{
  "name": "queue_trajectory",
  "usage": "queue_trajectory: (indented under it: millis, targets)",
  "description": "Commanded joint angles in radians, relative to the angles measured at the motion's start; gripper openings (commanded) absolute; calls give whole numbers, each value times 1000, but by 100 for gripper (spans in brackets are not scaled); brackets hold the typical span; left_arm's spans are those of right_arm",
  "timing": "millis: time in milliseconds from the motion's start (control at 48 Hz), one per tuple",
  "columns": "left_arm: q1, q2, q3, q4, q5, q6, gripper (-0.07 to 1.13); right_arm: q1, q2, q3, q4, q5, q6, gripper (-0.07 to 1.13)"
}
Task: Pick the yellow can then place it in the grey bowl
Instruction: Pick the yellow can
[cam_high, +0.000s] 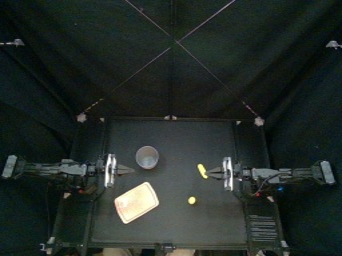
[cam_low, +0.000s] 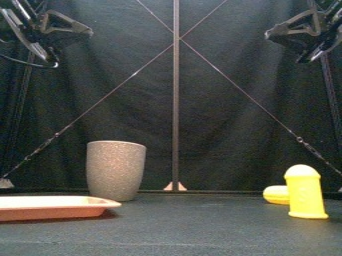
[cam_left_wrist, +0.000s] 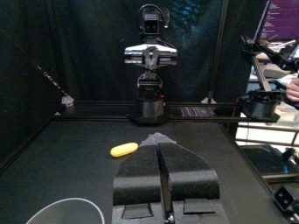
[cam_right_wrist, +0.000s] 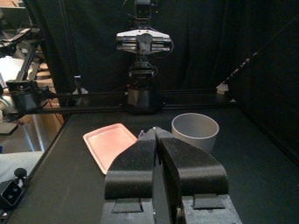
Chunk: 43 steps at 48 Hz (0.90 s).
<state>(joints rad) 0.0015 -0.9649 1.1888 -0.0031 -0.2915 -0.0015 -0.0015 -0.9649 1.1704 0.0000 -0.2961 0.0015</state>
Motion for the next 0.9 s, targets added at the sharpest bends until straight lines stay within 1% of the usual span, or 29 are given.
queue_trajectory:
  millis: [21,333,396,458,500,583,688,771,792,854,896]
  targets:
    - [-38,20,-26,-31,-8,-6,-4,26,37,3,-2,-2,6,0]
    - [-38,20,9,-34,-8,0,-2,41,279,8,12,3,8,1]
    - [-40,20,15,-35,-8,0,-2,57,330,6,41,-6,25,3]
    - [-38,20,18,-34,-12,0,-2,81,373,-2,91,-26,46,8]
    - [-38,21,20,-34,-18,2,-1,98,397,-5,112,-41,60,14]
    - [-38,20,18,-31,-38,3,-1,149,436,-11,161,-63,75,32]
    - [-38,20,18,-14,-58,3,-1,198,476,-18,230,-84,92,58]
    - [-38,20,18,-3,-61,3,-1,219,506,-26,301,-92,97,79]
    - [-37,20,18,-2,-63,3,-1,225,520,-31,319,-94,97,86]
    - [-35,21,15,-2,-61,3,-1,233,548,-44,347,-98,92,99]
    - [-32,21,12,-2,-63,3,-1,238,568,-54,345,-106,87,104]
